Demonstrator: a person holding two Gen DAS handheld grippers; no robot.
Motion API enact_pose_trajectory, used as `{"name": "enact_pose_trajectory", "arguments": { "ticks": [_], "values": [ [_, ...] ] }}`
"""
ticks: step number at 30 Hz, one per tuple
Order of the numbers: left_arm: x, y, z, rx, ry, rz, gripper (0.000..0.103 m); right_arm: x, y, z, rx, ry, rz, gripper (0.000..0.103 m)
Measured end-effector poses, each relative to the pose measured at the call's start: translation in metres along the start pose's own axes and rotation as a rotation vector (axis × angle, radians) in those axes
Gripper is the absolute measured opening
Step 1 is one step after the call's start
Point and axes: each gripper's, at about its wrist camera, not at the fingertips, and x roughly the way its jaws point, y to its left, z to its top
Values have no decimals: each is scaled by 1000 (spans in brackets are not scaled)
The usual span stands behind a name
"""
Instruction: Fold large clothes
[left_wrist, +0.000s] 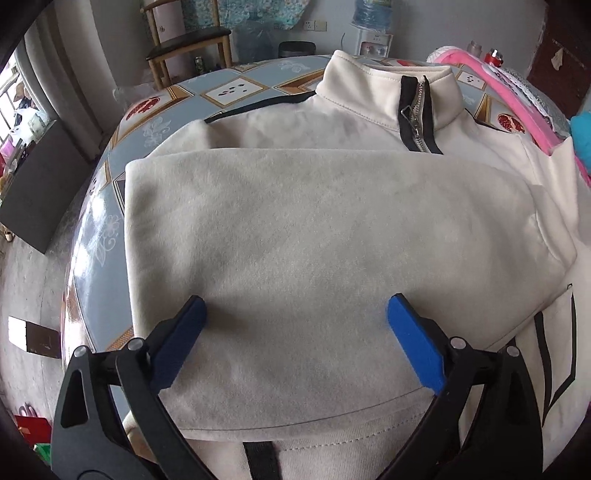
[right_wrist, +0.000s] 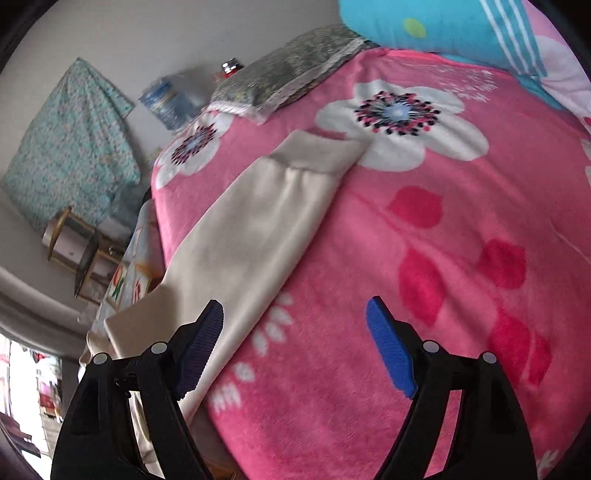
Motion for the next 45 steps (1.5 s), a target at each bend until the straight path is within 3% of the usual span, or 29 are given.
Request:
{"name": "enact_pose_trajectory", "arguments": {
  "ticks": [5, 12, 18, 19, 23, 26, 31, 36, 41, 45],
  "values": [
    [0, -2, -1, 1, 0, 8, 96, 28, -19, 35, 76, 14, 48, 77],
    [2, 0, 2, -1, 16, 8, 96, 76, -4, 58, 113, 40, 87, 60],
    [3, -1, 3, -4, 22, 10, 96, 113, 3, 67, 135, 26, -15, 45],
    [3, -1, 4, -4, 25, 10, 96, 115, 7, 66, 117, 12, -44, 43],
    [4, 0, 4, 1, 28, 8, 96, 113, 30, 61, -15, -32, -177, 13],
    [4, -1, 4, 2, 26, 7, 96, 94, 50, 55, -97, -90, -190, 8],
    [4, -1, 4, 7, 25, 4, 96, 46, 80, 40, -182, -155, -104, 7],
    [4, 0, 4, 17, 21, 2, 97, -13, 131, 9, -233, -198, 66, 7],
    [5, 1, 6, 23, 35, -3, 97, -57, 207, -58, -368, -213, 215, 7],
    [4, 1, 3, 29, 16, -7, 97, -67, 274, -128, -535, -189, 306, 7]
  ]
}}
